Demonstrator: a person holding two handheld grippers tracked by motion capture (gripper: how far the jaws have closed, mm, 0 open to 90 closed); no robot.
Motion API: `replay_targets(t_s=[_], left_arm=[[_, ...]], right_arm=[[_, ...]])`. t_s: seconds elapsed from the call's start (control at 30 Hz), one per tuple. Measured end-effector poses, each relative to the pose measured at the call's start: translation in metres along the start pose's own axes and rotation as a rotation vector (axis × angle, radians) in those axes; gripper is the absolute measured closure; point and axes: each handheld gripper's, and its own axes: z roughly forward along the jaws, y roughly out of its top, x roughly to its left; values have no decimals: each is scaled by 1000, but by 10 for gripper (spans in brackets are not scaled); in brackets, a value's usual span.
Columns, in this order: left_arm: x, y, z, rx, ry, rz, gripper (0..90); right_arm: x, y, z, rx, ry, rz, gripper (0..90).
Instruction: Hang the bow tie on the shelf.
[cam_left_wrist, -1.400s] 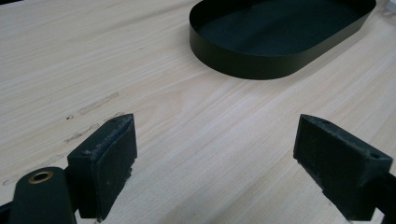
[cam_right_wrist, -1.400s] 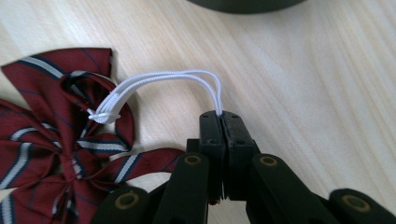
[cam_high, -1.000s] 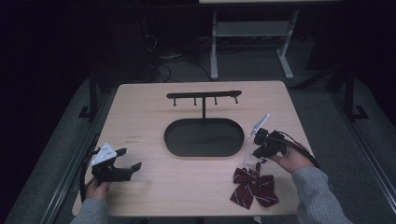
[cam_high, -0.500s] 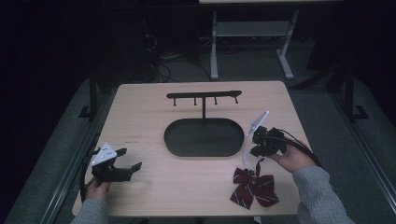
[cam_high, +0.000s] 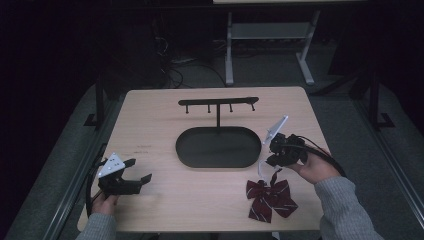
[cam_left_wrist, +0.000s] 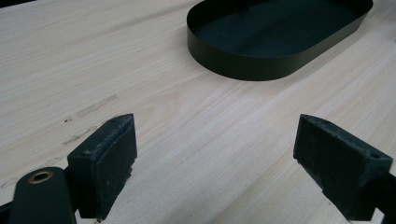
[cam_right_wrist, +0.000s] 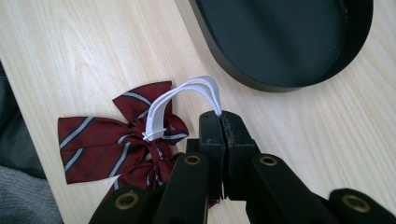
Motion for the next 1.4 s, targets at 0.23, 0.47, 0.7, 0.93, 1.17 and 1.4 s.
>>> replay_targets(t_s=[0.23,0.47,0.7,0.93,1.17,1.4], left_arm=[[0,0,0,0,2,-1,129],[-1,1,0,-4,3,-3,129],[-1,1,1,-3,5,-7,129],[-1,0,1,-4,5,-8,129],[-1,1,1,-6,4,-7,129],[0,1,1,-9,4,-6,129]], right_arm=[[3,4,-6,-14,2,-20,878],[8,11,-16,-29,3,-45,878],[11,18,-21,-40,8,-65,878],[13,27,-29,-53,3,-87,878],[13,38,-36,-55,1,-105,878],[10,52,-40,-59,8,-122,878]])
